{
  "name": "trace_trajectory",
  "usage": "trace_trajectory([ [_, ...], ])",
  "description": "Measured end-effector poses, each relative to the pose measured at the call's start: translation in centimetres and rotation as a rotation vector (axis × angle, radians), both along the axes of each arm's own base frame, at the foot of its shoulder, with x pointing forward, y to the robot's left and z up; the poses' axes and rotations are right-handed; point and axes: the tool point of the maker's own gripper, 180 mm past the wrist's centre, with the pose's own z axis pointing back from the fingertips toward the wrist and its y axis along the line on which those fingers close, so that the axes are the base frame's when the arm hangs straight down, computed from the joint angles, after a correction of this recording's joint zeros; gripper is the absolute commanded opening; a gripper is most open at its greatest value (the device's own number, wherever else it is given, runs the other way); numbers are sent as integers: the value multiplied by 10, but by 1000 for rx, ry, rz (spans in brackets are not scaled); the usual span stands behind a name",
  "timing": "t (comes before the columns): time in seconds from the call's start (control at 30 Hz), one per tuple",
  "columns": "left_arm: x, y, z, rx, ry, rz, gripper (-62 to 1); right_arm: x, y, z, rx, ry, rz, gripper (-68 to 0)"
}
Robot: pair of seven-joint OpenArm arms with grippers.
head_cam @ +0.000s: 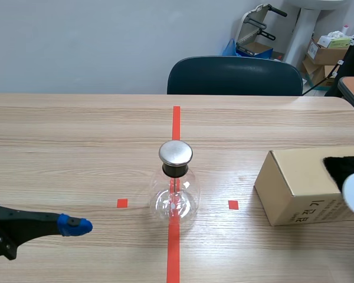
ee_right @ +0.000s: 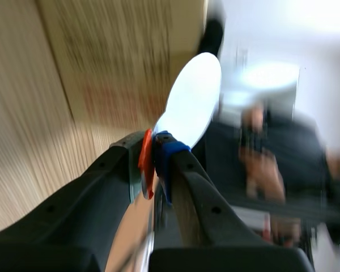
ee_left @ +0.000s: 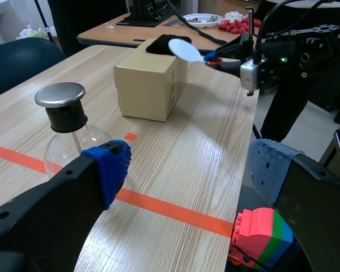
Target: Do the electroscope experiment
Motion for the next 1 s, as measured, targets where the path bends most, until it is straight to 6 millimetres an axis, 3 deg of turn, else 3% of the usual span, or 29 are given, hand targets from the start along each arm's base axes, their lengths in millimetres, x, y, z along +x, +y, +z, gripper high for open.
trace_trajectory([
  [0.07, 0, 0, 0, 0, 0, 0, -159, 0, -19, 3, -14, -12, -98, -656],
  [0.13, 0, 0, 0, 0, 0, 0, -159, 0, -17, 3, -16, -9, -82, -656],
  [0.3, 0, 0, 0, 0, 0, 0, -159, -4, 32, -1, 26, 16, 189, -656],
  [0.37, 0, 0, 0, 0, 0, 0, -159, -5, 34, -2, 28, 17, 198, -656],
  [0.43, 0, 0, 0, 0, 0, 0, -159, -2, 20, -1, 13, 13, 120, -656],
  [0.53, 0, 0, 0, 0, 0, 0, -159, 0, -18, 2, -18, -8, -91, -656],
  [0.6, 0, 0, 0, 0, 0, 0, -159, -1, -28, 4, -24, -16, -146, -656],
  [0.67, 0, 0, 0, 0, 0, 0, -159, 0, -17, 2, -14, -7, -82, -656],
  [0.77, 0, 0, 0, 0, 0, 0, -159, -2, 21, 0, 16, 9, 127, -656],
  [0.83, 0, 0, 0, 0, 0, 0, -159, -4, 35, -1, 29, 15, 206, -656],
  [0.93, 0, 0, 0, 0, 0, 0, -159, -4, 32, -1, 26, 13, 188, -656],
  [1.0, 0, 0, 0, 0, 0, 0, -159, 0, 13, 0, 13, 1, 78, -656],
])
